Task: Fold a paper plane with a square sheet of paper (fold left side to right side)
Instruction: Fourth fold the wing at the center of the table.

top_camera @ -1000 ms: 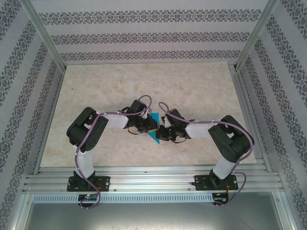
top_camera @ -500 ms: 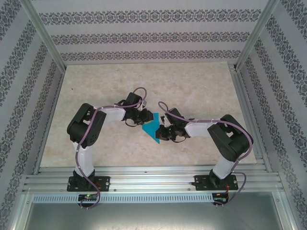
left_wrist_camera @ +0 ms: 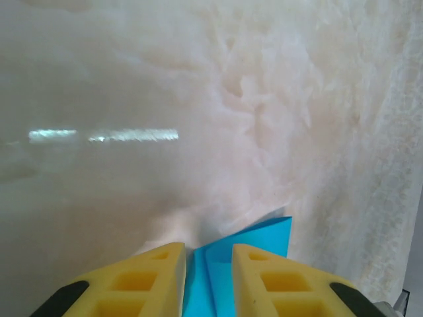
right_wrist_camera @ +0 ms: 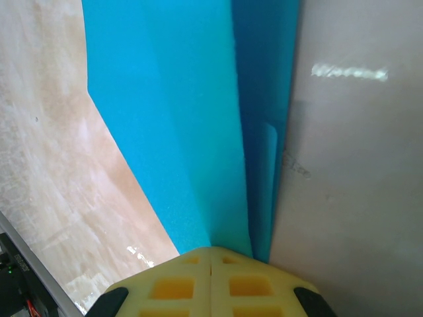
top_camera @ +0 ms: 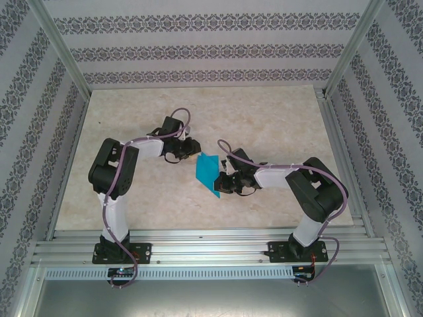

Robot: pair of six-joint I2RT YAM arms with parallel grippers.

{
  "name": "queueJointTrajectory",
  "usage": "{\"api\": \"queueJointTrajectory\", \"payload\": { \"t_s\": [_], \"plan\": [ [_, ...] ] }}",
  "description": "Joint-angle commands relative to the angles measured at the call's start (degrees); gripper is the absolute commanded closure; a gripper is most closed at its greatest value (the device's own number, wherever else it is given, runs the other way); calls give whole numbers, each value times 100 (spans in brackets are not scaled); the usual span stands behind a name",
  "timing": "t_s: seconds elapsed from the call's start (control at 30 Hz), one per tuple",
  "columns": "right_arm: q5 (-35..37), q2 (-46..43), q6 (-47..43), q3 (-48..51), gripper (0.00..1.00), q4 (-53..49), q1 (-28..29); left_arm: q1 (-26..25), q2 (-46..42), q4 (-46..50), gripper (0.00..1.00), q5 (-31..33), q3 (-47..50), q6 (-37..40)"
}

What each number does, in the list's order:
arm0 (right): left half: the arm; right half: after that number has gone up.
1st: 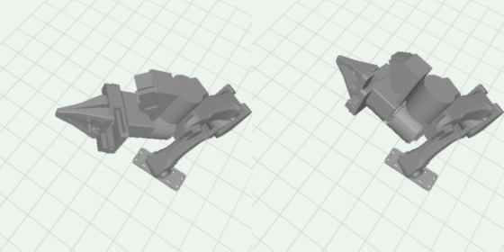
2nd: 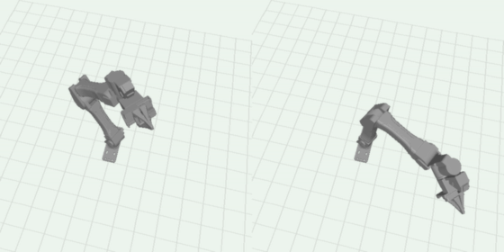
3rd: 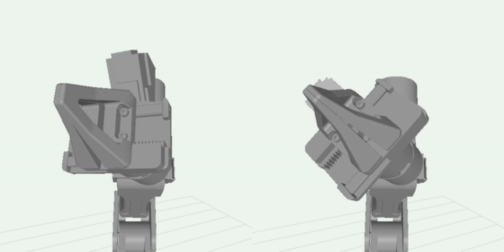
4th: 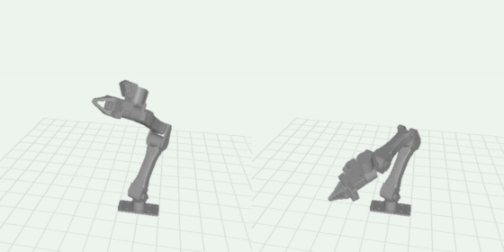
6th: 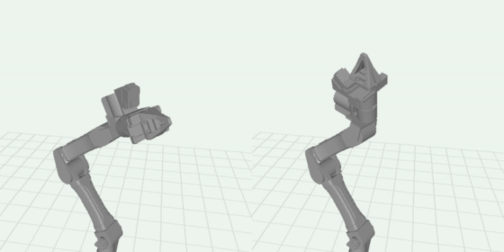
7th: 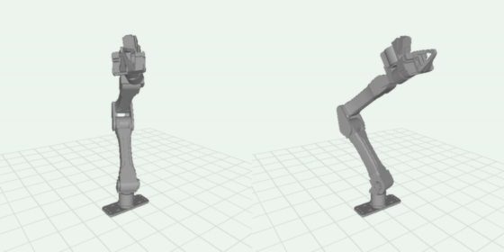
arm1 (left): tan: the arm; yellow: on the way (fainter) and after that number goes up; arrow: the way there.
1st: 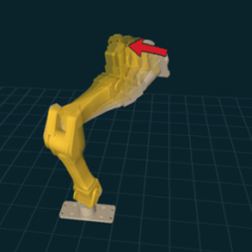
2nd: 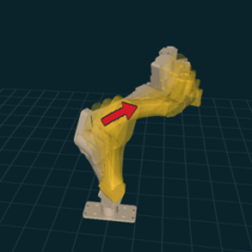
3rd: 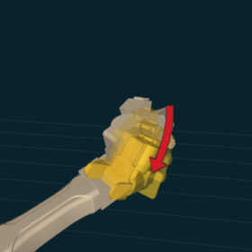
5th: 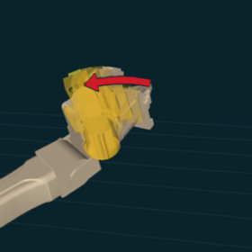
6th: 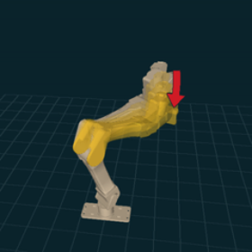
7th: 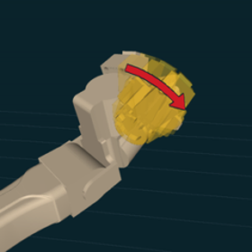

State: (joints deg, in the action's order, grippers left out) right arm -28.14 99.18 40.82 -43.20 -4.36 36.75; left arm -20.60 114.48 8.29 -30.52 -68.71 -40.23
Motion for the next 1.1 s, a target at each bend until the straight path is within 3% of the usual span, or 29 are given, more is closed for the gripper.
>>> {"api": "queueJointTrajectory", "payload": {
  "t_s": [0.0,0.17,0.33,0.53,0.9,1.07],
  "plan": [
    [550,497,-74,229,95,-873,140,102,-506,23,74,3,263,336],
    [564,515,-118,173,95,-933,140,-91,-1309,-284,76,-421,916,201],
    [599,489,-140,171,95,-1017,142,-652,-1507,-584,80,-676,1269,-112],
    [624,495,-127,202,95,-1008,147,-1184,-1187,-1179,82,-583,1388,-599],
    [726,480,-162,189,94,-1152,141,-1330,-418,-1681,83,-462,1316,-846],
    [823,472,-196,164,95,-1305,156,-1302,-256,-810,82,137,935,-177]
  ]
}}
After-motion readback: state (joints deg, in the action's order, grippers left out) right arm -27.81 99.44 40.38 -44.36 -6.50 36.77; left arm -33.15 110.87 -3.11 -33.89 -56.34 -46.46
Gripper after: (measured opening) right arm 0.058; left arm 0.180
